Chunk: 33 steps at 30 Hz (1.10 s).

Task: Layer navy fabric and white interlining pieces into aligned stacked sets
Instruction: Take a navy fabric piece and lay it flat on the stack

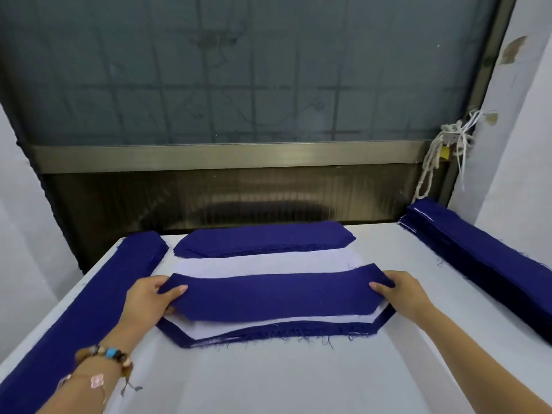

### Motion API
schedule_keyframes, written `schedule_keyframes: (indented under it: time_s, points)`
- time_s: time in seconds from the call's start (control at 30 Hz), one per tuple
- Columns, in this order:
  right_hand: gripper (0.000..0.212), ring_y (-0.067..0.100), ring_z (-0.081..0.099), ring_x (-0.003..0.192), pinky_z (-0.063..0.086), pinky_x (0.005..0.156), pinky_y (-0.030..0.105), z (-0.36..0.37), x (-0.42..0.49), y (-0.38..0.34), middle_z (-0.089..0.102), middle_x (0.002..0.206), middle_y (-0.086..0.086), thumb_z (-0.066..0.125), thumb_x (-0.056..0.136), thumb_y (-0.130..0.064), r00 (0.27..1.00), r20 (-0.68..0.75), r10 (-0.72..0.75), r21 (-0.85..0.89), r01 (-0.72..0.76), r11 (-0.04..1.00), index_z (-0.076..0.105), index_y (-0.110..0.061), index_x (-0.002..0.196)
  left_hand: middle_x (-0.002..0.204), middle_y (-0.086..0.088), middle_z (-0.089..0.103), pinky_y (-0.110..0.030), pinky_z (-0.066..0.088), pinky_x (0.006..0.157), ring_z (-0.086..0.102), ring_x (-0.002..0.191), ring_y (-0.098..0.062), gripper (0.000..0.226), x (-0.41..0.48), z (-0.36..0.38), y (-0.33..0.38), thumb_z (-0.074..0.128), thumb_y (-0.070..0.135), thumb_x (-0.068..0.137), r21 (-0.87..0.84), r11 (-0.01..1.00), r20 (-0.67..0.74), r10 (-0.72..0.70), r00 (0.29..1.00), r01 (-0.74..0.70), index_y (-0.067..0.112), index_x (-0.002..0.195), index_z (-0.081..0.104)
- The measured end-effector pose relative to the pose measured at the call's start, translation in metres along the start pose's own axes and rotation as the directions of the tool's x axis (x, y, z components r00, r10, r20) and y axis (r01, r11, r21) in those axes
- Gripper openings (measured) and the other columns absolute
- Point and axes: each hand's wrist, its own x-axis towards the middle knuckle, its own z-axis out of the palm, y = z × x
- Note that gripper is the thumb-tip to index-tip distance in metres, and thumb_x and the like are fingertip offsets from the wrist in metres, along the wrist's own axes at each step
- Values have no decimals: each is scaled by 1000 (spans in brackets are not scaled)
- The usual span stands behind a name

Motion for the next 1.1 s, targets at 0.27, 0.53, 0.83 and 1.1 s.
schedule_keyframes:
  time_s: [0.27,0.53,0.83,1.1]
  points:
    - [7,13,61,77,40,59,20,21,-24,15,66,82,-10,56,93,-19,974,-219,-50,140,82,987,61,-23,91,91,5,58,-33,43,74,53,84,-16,22,-31,27,-5,70,20,87,21,995,-241,101,965,-99,15,106,60]
    - [20,0,59,83,43,64,18,25,-24,20,63,91,-19,52,96,-13,941,-324,-94,211,169,963,58,-29,106,91,8,61,-28,48,65,57,79,-6,16,-28,20,-21,67,23,90,-202,976,-322,11,947,-80,27,104,63]
    - [32,18,53,61,40,55,25,26,-23,21,51,60,1,61,85,-6,961,-272,-49,158,95,983,54,-29,106,79,-4,59,-27,37,60,52,69,-10,14,-30,22,-29,67,14,89,-29,998,-311,50,949,-62,20,100,62]
    - [27,18,52,62,41,54,28,26,-22,23,48,61,-1,54,87,-5,959,-275,-74,76,99,992,56,-29,101,79,-3,58,-29,39,60,53,71,-16,15,-32,23,-28,68,16,89,25,999,-291,54,955,-49,17,102,61]
